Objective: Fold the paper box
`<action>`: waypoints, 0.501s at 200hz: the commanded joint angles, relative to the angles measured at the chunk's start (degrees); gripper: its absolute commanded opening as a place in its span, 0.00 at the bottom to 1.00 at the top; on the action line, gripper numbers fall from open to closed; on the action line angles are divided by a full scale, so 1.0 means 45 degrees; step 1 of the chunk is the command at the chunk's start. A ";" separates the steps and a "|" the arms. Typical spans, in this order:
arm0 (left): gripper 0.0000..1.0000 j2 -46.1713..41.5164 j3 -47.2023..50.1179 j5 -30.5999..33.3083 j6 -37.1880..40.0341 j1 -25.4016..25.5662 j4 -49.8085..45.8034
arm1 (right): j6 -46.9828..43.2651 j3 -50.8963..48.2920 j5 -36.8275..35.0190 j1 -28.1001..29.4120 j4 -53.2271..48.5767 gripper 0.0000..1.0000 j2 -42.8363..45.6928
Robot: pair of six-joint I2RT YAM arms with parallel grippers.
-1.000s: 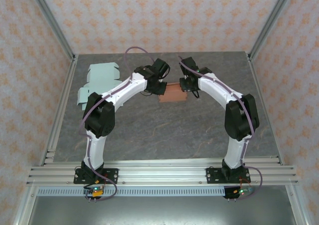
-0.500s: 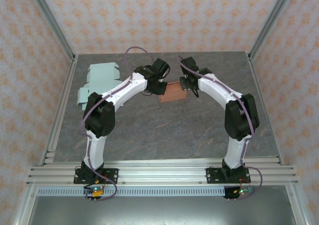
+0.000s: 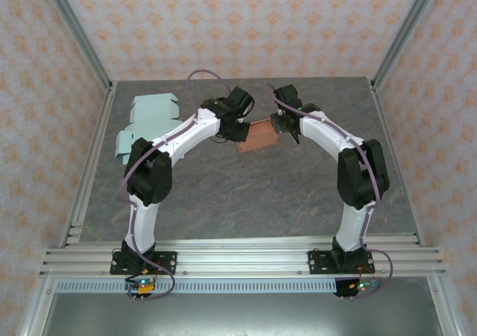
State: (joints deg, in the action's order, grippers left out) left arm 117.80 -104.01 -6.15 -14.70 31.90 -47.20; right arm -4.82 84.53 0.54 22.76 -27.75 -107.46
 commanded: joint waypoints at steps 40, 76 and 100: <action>0.06 0.0225 -0.0382 0.0020 -0.0015 0.0069 -0.0740 | -0.0916 -0.0240 0.0694 -0.0039 0.0487 0.12 0.0320; 0.06 0.0268 -0.0575 0.0126 -0.0049 0.0088 -0.0934 | 0.0176 0.0880 0.0519 0.0003 -0.1140 0.04 0.0161; 0.06 0.0248 -0.0606 0.0223 -0.0090 0.0082 -0.0998 | 0.0424 0.1973 0.0067 0.0191 -0.2885 0.03 -0.0280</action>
State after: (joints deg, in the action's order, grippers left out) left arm 117.93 -104.97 -6.13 -14.72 31.90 -48.21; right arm -5.58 87.68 3.38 22.87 -32.23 -107.55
